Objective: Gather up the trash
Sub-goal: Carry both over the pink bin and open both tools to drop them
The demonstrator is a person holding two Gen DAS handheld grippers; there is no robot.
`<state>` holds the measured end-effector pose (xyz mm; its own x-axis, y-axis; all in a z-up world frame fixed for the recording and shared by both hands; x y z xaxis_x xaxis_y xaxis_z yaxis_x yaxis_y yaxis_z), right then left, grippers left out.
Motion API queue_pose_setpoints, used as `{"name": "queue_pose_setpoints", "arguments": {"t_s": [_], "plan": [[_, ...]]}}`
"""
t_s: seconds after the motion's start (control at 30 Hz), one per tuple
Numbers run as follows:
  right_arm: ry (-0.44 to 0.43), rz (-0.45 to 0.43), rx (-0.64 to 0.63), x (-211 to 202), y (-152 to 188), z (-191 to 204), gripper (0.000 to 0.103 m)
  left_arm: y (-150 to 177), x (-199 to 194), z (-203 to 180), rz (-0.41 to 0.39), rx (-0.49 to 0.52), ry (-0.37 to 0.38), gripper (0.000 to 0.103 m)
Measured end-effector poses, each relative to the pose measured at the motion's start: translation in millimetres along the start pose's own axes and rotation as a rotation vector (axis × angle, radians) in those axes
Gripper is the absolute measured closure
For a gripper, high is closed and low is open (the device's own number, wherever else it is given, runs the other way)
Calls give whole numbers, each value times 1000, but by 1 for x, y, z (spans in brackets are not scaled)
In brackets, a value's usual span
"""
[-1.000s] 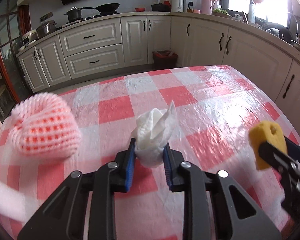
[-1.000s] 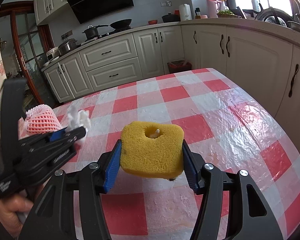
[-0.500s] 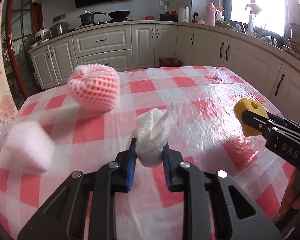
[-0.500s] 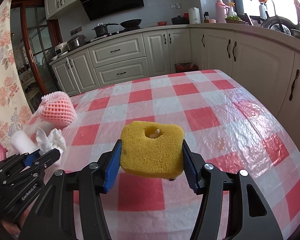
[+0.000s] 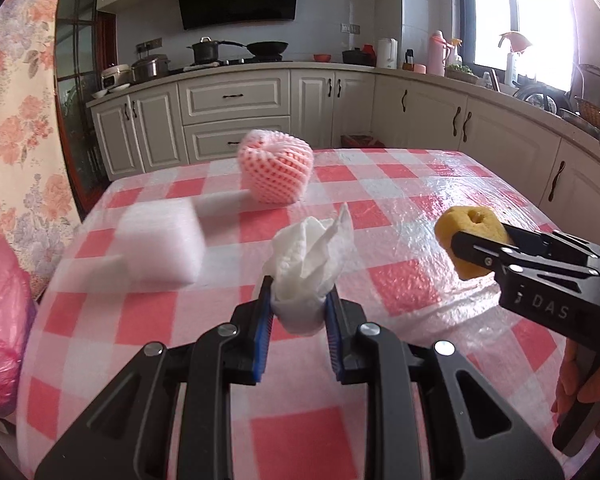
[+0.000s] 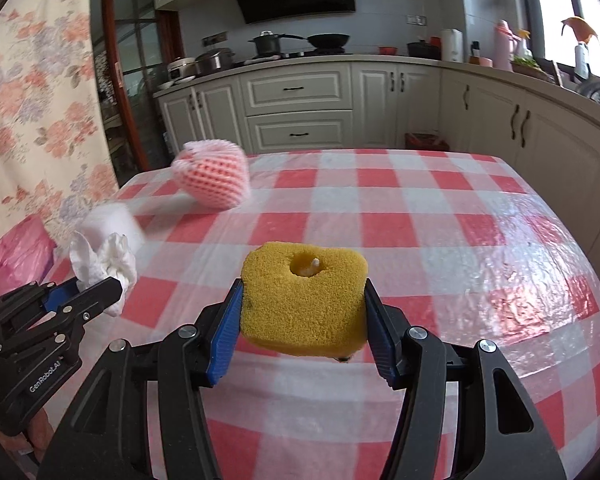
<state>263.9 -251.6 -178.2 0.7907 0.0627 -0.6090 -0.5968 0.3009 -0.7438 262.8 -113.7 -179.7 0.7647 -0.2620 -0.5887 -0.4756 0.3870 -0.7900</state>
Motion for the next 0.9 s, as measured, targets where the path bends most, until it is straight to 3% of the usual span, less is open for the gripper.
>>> {"name": "queue_pose_setpoints", "arguments": {"t_s": [0.7,0.9], "plan": [[-207,48,-213,-22,41,134,48,51,-74,100,-4,-131,-157,79],[-281,65,-293,-26,49,180,48,67,-100,132,-8,-156,-232,79]]}}
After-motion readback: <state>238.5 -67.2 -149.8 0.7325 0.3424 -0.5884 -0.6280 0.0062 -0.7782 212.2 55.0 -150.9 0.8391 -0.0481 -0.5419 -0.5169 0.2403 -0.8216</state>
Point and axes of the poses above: each gripper's, at about its wrist camera, not at the fingertips, and x roughly the way its jaws point, z to its left, y to its underside, the point moved 9 cm from there along x, roughly the way its jaws point, and after that the axes turned 12 degrees about x, right-handed, at the moved point
